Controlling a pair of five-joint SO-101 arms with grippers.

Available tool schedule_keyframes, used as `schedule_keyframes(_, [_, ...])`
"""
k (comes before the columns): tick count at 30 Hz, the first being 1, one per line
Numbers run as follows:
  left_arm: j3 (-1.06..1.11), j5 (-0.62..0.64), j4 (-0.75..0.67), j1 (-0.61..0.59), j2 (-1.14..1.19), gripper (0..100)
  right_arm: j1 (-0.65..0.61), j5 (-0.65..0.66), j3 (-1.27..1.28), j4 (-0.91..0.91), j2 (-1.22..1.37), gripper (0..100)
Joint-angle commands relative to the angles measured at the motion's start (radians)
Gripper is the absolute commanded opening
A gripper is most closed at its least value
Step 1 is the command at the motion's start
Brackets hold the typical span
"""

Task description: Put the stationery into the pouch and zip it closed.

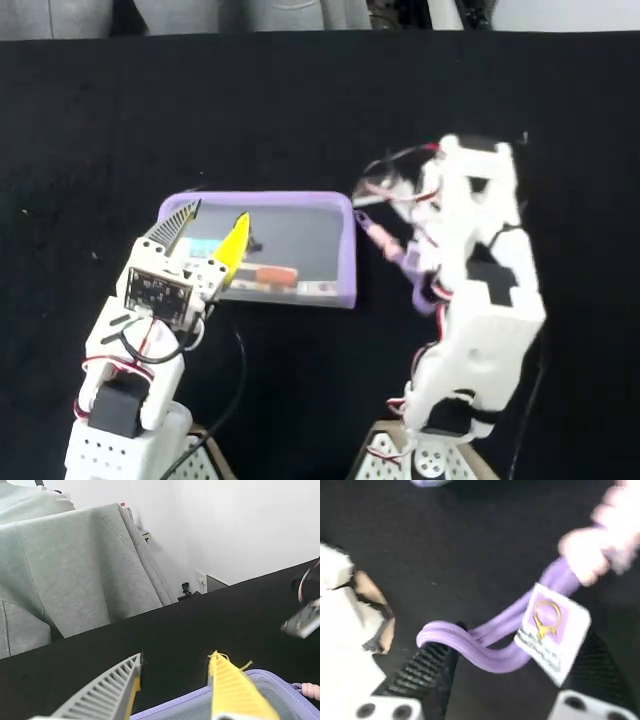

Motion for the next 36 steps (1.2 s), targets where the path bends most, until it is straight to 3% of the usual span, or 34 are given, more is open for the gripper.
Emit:
schedule_keyframes(1, [-0.051, -0.006, -0.021, 0.004, -0.005, 22, -0.137, 0.015, 0.099, -0.008, 0.001, 33.2])
schedule_keyframes(6, [-0.053, -0.006, -0.020, -0.035, -0.005, 22, -0.354, 0.015, 0.214, -0.008, -0.027, 33.2])
schedule_keyframes(11, [-0.044, -0.006, -0.020, -0.245, -0.006, 22, -0.574, 0.009, 0.248, -0.009, -0.088, 33.2])
schedule_keyframes(17, [-0.042, 0.009, -0.014, -0.521, -0.008, 22, -0.838, -0.196, 0.203, -0.135, -0.171, 33.2])
schedule_keyframes(21, [-0.019, 0.127, -0.020, -0.687, -0.008, 22, -0.980, -0.305, 0.130, -0.207, -0.182, 33.2])
schedule_keyframes(26, [0.030, 0.261, -0.020, -0.822, -0.008, 22, -1.089, -0.466, -0.031, -0.344, -0.182, 33.2])
schedule_keyframes(31, [0.093, 0.344, -0.021, -0.860, -0.008, 22, -1.131, -0.615, -0.183, -0.463, -0.185, 33.2])
schedule_keyframes(36, [0.140, 0.436, -0.021, -0.921, -0.008, 22, -1.126, -0.628, -0.291, -0.345, -0.191, 33.2])
